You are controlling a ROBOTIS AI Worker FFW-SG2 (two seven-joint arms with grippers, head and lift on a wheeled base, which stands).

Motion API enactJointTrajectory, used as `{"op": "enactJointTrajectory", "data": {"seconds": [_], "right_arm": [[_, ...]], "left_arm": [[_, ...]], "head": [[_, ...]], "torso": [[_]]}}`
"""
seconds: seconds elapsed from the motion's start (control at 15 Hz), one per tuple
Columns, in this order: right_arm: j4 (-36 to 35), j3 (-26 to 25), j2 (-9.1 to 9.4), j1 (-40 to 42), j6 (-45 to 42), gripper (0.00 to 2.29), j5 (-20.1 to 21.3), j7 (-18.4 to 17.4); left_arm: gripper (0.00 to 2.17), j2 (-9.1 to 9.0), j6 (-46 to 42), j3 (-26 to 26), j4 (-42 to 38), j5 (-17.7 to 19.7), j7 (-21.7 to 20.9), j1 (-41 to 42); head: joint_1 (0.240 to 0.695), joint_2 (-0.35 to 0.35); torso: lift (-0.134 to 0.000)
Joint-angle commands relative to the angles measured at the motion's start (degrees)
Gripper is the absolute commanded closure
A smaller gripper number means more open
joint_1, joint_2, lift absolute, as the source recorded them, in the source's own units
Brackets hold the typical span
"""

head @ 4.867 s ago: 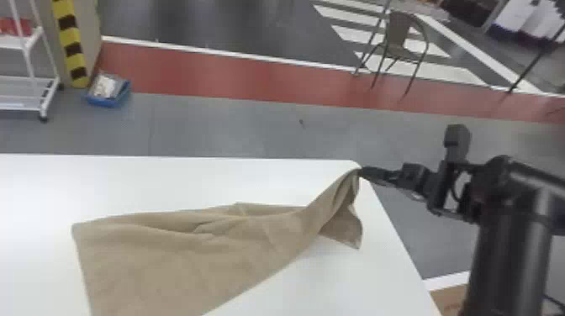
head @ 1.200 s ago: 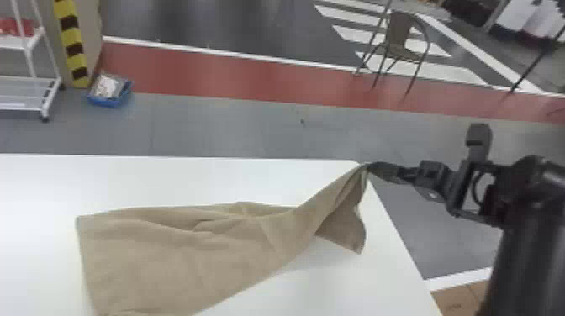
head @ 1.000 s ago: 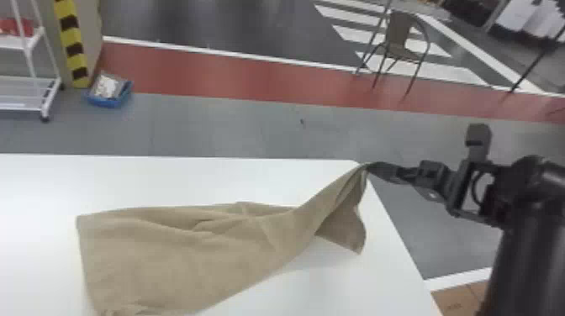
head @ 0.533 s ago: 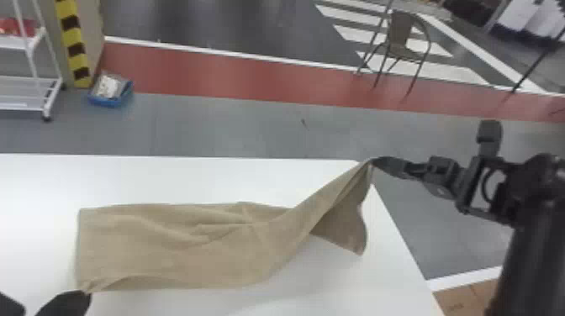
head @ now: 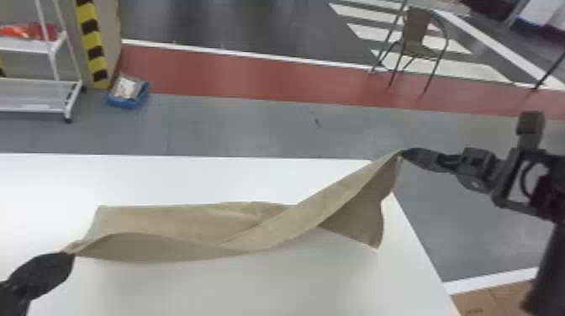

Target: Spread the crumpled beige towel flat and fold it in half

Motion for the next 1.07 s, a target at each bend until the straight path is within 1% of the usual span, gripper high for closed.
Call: {"op": "enactJointTrajectory", "data": {"seconds": [0.0, 0.07, 0.13, 0.2, 0.27, 0.33, 0.47, 0.6, 0.73, 0.87, 1.0], "right_arm": [[0.03, -0.07, -0.09, 0.24, 0.12, 1.21, 0.1, 0.26], [0.03, -0.16, -0.09, 0.33, 0.12, 1.21, 0.01, 0.43], [0.12, -1.04, -0.09, -0.03, 0.12, 1.21, -0.52, 0.43], [0.65, -2.0, -0.62, -0.47, 0.12, 1.21, -1.04, 0.35], [1.53, -0.95, -1.23, -0.64, 0.12, 1.21, -0.78, 0.35], [3.02, 0.11, -1.23, -1.26, 0.12, 1.21, -0.43, 0.35], [6.71, 2.48, -1.15, -3.63, 0.12, 1.21, 0.01, -0.09], [11.28, 4.32, -0.88, -7.06, 0.12, 1.21, 0.01, -0.62], [14.62, 6.26, -0.71, -9.25, -4.92, 1.21, -0.25, -0.71], [18.84, 7.14, -0.27, -11.8, -12.3, 1.21, -0.69, -0.71], [26.66, 7.75, -0.18, -16.64, -22.85, 1.21, -0.78, -0.62]], "left_arm": [[1.71, -0.09, 2.61, 1.14, -1.49, 1.01, 0.0, -0.85], [1.71, -0.18, 5.07, 1.49, -2.11, 1.36, -0.27, -1.56], [1.71, -0.18, 11.05, 2.1, -3.07, 1.8, -0.79, -3.05], [1.71, -0.18, 12.1, 2.37, -3.78, 1.8, -1.14, -3.93], [1.71, -0.18, 13.33, 2.45, -3.87, 1.8, -1.23, -4.81], [1.71, -0.18, 14.39, 2.1, -3.78, 1.89, -1.32, -6.57], [1.71, -1.32, 16.15, 1.22, -1.4, 1.62, -1.32, -11.31], [1.71, -1.67, 19.66, 0.08, 2.99, 1.71, -1.14, -17.99], [1.71, -1.94, 21.42, -0.27, 7.21, 1.8, -1.06, -23.71], [1.71, -2.03, 21.42, -0.36, 11.52, 1.98, -1.06, -28.63], [1.71, -2.03, 21.42, -0.27, 16.53, 2.77, -1.23, -33.73]], "head": [[0.695, -0.284], [0.695, -0.281], [0.695, -0.279], [0.695, -0.274], [0.695, -0.273], [0.695, -0.274], [0.695, -0.272], [0.695, -0.254], [0.695, -0.235], [0.695, -0.217], [0.695, -0.195]], "torso": [[0.0], [0.0], [0.0], [0.0], [0.0], [0.0], [0.0], [0.0], [0.0], [0.0], [0.0]]}}
